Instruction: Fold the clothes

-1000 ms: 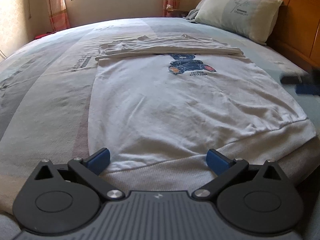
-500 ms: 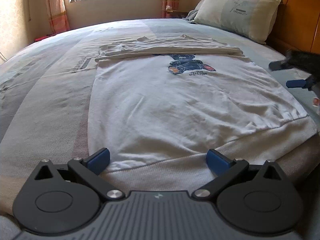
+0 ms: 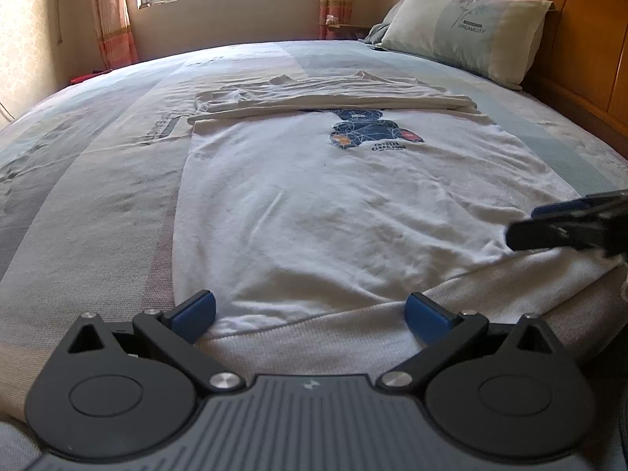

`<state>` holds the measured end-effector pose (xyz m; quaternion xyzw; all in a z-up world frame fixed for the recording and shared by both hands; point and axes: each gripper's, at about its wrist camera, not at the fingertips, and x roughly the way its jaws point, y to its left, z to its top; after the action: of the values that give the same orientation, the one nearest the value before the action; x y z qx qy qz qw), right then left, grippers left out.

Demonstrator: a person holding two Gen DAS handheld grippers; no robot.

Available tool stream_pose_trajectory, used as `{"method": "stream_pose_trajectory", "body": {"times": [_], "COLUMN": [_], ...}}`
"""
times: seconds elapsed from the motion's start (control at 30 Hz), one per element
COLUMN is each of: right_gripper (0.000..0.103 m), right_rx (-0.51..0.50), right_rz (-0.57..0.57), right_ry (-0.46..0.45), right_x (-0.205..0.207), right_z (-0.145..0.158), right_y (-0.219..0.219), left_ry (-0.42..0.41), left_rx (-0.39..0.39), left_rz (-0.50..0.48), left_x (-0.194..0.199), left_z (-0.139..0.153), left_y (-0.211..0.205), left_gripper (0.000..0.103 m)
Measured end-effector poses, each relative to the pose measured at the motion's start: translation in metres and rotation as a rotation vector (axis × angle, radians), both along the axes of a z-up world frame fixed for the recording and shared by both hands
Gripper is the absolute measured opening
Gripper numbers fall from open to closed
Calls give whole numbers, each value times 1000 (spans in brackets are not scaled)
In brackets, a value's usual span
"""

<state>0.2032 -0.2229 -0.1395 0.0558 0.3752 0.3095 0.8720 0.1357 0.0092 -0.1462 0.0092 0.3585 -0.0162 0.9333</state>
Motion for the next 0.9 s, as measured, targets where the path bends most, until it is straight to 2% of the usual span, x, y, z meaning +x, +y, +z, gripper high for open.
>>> {"method": "stream_pose_trajectory", "body": {"times": [0.07,0.17,0.23,0.3,0.37,0.5,0.6,0.67,0.77,0.83,0.9], "right_gripper": [103,103,103,103,103,103,103,103,103,103,103], "right_rx": [79,55,60,50,53,63,25,-27,-118,-174,-176], "right_rz": [61,6,-75,-161,-207,-210,-213,-201,-170,-150,-160], "right_ry": [19,-45,-55,-9,54,36,-1,-31,-83,-101,-92], "right_x": [-6,-13,-10,0,6,-1,-8,-12,-18,-19,-17], "right_z": [2,9,11,6,-3,-5,-7,-8,-10,-10,-7], "right_y": [-1,-6,-16,-25,-32,-30,-26,-18,-8,-2,-3], "left_ry": [1,2,2,-2,-44,-81,-62,-11,-56,-57,-63], "left_rx": [-2,-5,-8,-17,-22,4,20,-3,-47,-16,26], "left_rz": [0,5,9,15,11,-16,-27,-19,0,-36,-83], "left_x": [0,0,0,0,0,11,25,30,19,13,7], "left_z": [0,2,4,8,16,26,22,7,-2,2,8], "left_y": [0,0,0,1,1,-3,-9,-8,0,-1,-3], "left_gripper": [103,103,103,103,103,103,103,103,103,102,102]}}
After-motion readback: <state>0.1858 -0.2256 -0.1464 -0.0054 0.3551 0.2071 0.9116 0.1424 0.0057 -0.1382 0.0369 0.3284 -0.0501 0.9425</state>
